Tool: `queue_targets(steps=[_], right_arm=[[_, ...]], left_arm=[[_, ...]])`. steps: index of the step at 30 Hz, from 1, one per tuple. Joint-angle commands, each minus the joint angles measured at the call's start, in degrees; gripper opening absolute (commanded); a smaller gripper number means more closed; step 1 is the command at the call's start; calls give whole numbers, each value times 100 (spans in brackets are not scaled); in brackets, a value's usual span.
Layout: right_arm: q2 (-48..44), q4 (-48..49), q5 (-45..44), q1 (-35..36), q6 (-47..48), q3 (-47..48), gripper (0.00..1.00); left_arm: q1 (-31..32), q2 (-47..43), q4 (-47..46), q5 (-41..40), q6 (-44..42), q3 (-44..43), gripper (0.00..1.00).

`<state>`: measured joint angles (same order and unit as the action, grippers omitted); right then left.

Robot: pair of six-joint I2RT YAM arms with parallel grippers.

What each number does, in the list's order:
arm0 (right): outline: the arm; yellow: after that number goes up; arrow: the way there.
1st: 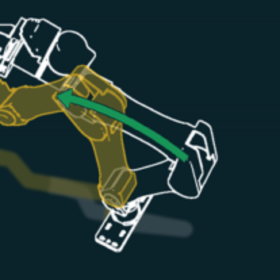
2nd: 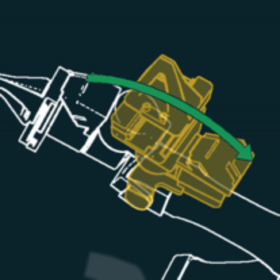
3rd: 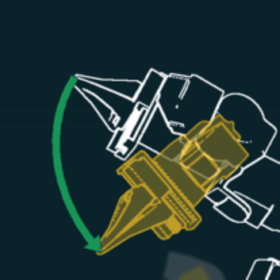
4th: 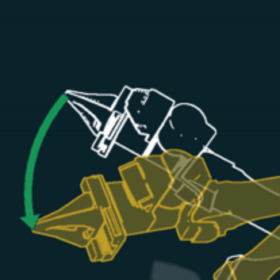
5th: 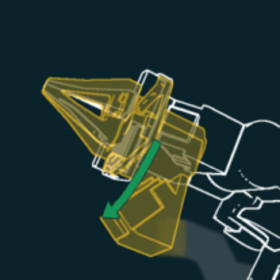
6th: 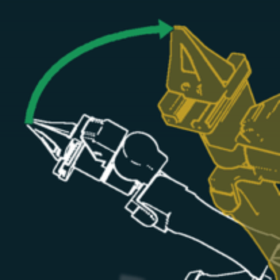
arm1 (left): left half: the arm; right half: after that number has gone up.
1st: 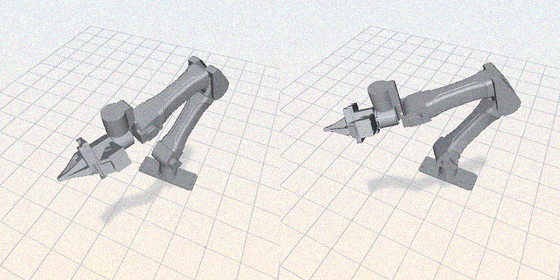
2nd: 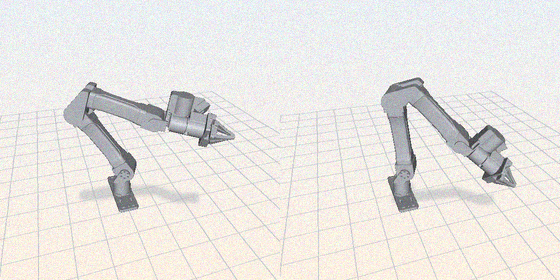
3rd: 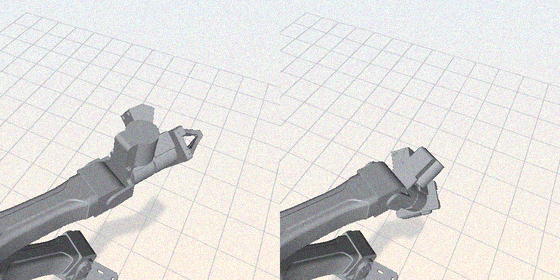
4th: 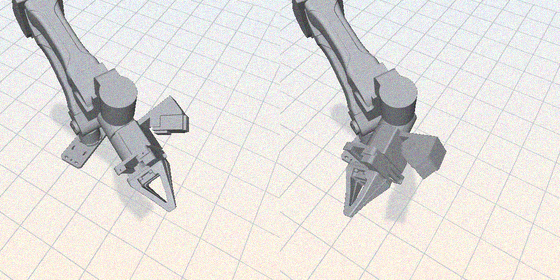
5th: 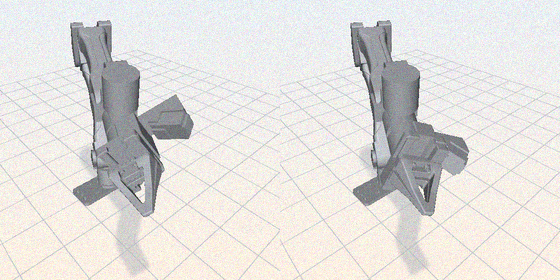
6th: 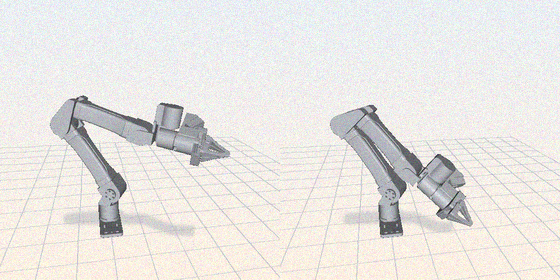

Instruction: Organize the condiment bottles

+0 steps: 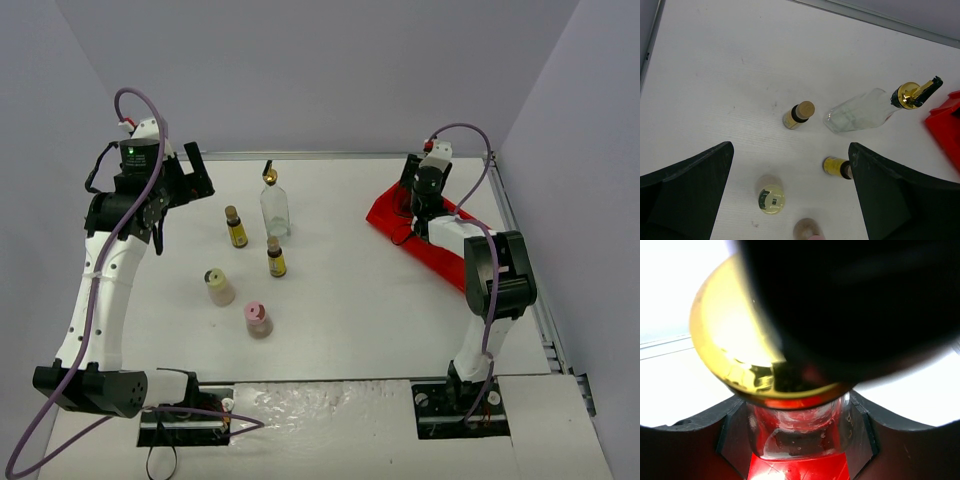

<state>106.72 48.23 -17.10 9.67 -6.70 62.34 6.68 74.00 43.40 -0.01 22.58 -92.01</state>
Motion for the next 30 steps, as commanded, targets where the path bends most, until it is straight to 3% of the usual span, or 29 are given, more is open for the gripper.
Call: queue_targets(steps=[1, 8, 12, 21, 30], right_arm=[[-136, 728, -4, -43, 230, 343, 22], [-326, 309, -30, -10, 299, 427, 71], [-352, -8, -128, 41, 395, 631, 86], [-781, -858, -411, 143, 128, 704, 95], [-1544, -1941, -380, 354, -213, 672, 97]], left_arm=[[-17, -123, -323, 1, -87, -142, 97], [-17, -157, -324, 1, -70, -151, 97], [-17, -190, -315, 1, -60, -136, 97], [-26, -272, -282, 1, -34, -139, 97], [-26, -417, -236, 1, 18, -7, 97]])
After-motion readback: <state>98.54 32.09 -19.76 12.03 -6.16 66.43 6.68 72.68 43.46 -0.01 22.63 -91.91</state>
